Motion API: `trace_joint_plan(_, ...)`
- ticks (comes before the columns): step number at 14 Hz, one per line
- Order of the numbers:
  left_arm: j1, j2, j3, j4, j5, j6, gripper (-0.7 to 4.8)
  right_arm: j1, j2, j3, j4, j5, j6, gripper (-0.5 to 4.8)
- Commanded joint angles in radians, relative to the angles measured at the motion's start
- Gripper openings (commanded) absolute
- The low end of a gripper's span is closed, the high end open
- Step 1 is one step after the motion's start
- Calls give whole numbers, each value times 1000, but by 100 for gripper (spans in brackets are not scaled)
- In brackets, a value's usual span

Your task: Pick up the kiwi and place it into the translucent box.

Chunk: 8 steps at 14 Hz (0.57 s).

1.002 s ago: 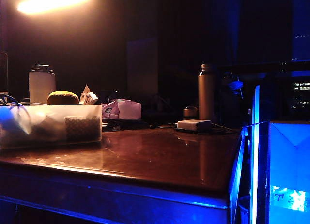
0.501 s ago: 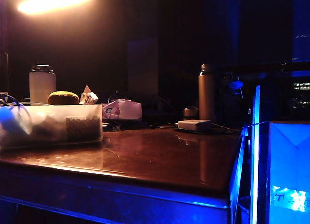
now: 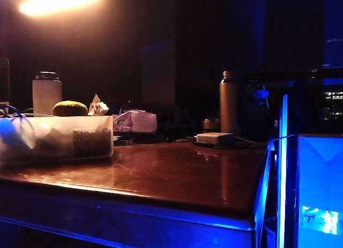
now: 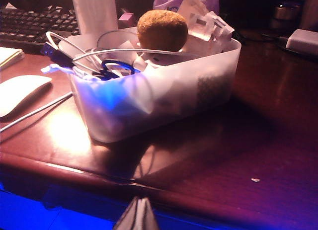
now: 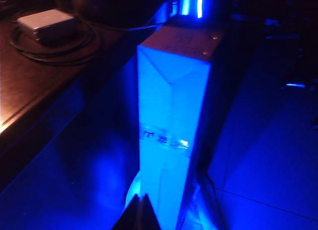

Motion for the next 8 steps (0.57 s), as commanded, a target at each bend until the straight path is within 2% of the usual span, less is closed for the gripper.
trace_joint_plan(1,0,-2,-4,-10,-3,-3,-4,-13,-1,-37,115,0,3,-1)
trace_joint_plan(8,0,-2,-4,-10,-3,-3,-4,-9,-1,-36,114,-1,3,-1)
